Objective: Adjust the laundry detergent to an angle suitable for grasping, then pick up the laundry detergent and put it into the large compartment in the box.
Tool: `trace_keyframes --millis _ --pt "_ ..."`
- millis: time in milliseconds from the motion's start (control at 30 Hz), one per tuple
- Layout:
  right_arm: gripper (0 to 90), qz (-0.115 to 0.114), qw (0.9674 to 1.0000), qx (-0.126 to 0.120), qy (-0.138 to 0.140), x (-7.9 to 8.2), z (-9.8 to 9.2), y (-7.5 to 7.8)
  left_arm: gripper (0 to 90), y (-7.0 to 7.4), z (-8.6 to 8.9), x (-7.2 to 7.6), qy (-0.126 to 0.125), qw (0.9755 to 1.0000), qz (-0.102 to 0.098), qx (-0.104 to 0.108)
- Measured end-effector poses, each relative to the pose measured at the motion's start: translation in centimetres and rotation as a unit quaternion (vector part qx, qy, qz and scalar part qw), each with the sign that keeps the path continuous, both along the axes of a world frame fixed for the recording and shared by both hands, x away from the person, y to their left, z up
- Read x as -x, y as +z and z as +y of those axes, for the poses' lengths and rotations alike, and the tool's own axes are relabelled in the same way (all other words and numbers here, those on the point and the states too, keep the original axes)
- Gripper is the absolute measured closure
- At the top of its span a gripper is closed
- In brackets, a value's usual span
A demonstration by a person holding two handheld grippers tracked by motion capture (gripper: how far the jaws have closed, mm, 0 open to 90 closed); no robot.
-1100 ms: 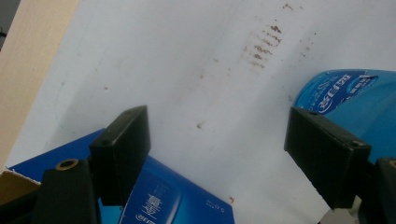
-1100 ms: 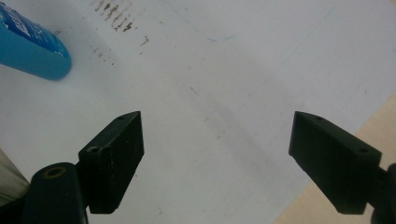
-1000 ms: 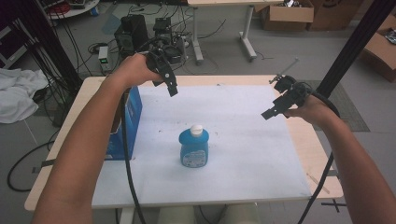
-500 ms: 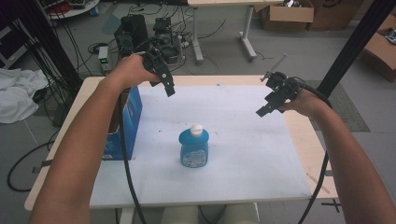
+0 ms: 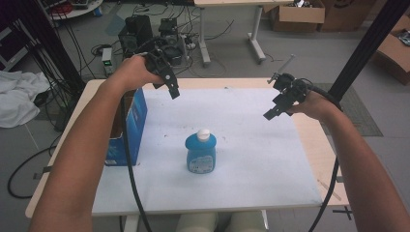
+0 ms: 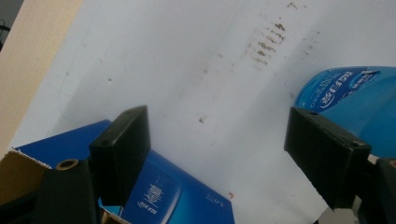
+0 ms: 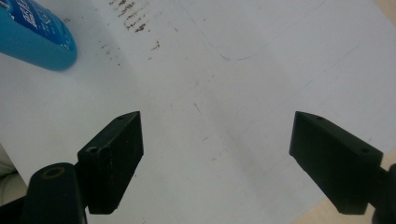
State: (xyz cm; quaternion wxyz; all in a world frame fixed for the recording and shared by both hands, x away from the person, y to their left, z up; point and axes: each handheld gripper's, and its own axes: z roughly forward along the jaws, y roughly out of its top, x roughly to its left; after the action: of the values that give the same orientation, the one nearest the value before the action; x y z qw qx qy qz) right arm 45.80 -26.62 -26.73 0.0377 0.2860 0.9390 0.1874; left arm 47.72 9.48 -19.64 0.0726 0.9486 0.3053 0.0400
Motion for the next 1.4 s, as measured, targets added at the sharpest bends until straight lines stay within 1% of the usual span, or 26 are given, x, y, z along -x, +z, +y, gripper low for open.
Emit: trace_keyframes --millis 233,533,900,1000,1133,1300,1400 --pt "16.8 -0.003 1.0 -0.001 0.001 0.07 -0.13 0.13 23.3 -0.17 -0.01 -0.15 0.001 1.0 0.001 -0.001" --pt "17.0 -0.001 1.0 0.0 0.003 0.08 -0.15 0.14 23.4 -0.32 -0.54 -0.31 -0.003 1.0 0.003 -0.001" --pt "16.1 0.002 1.0 -0.001 0.002 0.1 -0.31 0.17 22.3 -0.34 -0.15 -0.43 0.001 1.0 0.002 0.0" --pt "16.1 0.001 1.0 -0.002 0.006 0.13 -0.35 0.23 21.9 -0.22 -0.09 -0.38 0.001 1.0 -0.001 0.004" --pt "16.1 0.0 1.0 -0.002 0.005 0.18 -0.33 0.29 21.9 -0.08 -0.09 -0.28 -0.001 1.0 -0.002 0.006" --pt "16.1 -0.002 1.0 -0.006 0.008 0.3 -0.33 0.48 22.0 0.06 -0.12 0.03 -0.01 0.9999 -0.004 0.008" --pt "16.0 -0.002 0.9999 -0.004 0.009 0.43 -0.28 0.48 22.4 0.3 -0.29 0.45 -0.026 0.9995 -0.009 0.015"
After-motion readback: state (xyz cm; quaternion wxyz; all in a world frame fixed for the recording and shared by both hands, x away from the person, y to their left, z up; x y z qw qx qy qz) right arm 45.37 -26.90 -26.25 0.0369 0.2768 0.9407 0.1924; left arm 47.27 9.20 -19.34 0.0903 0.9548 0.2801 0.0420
